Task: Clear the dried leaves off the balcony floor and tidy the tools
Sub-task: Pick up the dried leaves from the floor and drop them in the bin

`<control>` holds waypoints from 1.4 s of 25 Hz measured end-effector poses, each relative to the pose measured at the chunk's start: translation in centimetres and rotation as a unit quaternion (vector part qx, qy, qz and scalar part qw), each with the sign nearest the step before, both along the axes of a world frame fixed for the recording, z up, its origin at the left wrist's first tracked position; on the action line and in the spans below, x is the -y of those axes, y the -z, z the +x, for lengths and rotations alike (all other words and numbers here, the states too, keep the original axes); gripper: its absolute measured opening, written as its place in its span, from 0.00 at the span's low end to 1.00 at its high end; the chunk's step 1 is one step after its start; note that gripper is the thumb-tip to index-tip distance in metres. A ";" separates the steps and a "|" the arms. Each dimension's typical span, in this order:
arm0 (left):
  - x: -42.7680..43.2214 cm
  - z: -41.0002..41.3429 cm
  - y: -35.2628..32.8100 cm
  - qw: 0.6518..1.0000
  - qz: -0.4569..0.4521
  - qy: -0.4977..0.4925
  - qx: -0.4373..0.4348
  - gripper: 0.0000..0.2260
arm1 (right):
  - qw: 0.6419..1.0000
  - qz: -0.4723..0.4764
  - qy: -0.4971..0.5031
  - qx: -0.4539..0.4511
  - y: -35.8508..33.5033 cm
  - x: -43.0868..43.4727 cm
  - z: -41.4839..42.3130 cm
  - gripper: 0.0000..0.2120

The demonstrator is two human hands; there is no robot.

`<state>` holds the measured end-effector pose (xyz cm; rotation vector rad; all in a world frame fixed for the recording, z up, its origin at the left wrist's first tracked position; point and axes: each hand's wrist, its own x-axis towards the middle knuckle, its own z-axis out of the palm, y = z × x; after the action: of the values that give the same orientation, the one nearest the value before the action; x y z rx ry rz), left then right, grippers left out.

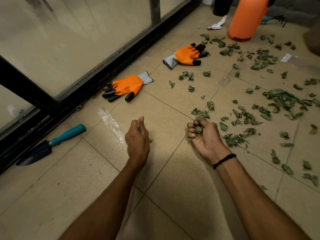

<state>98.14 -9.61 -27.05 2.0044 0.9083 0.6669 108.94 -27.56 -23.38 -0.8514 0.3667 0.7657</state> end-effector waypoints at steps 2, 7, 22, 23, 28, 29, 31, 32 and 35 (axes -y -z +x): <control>0.1 -0.2 -0.4 0.999 -0.032 0.003 0.036 0.20 | 1.000 -0.018 -0.007 0.010 0.0 -0.1 -0.7 0.12; 1.1 -0.4 -1.3 0.985 -0.146 -0.011 0.096 0.10 | 0.999 -0.036 -0.020 0.029 0.0 -1.4 -2.6 0.05; 1.8 -2.4 -3.9 0.984 -0.117 -0.124 0.046 0.28 | 0.609 -0.646 -0.112 0.446 2.6 3.3 -3.7 0.10; 1.7 -2.2 -4.1 0.984 -0.116 -0.125 0.045 0.26 | 0.659 -0.605 -0.096 0.436 2.0 3.5 -3.7 0.10; 3.6 -4.0 -1.8 0.970 0.163 0.043 -0.175 0.20 | 0.705 -0.572 -0.095 0.409 0.9 4.4 -2.9 0.09; 4.0 -4.4 -0.7 0.951 0.221 0.067 -0.206 0.19 | 0.678 -0.592 -0.104 0.423 1.0 4.2 -2.8 0.11; 4.4 -4.7 0.8 0.926 0.274 0.092 -0.242 0.16 | 0.641 -0.617 -0.110 0.443 1.3 3.3 -2.7 0.15; 4.5 -4.5 0.8 0.921 0.277 0.094 -0.255 0.15 | 0.634 -0.623 -0.109 0.445 1.4 2.7 -2.6 0.17; 4.2 -4.2 0.5 0.927 0.242 0.096 -0.269 0.14 | 0.596 -0.648 -0.143 0.452 1.7 1.0 -2.3 0.24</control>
<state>93.96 -13.77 -27.51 2.7624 0.8892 0.2328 106.60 -28.55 -25.11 -2.6055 -0.2541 0.1082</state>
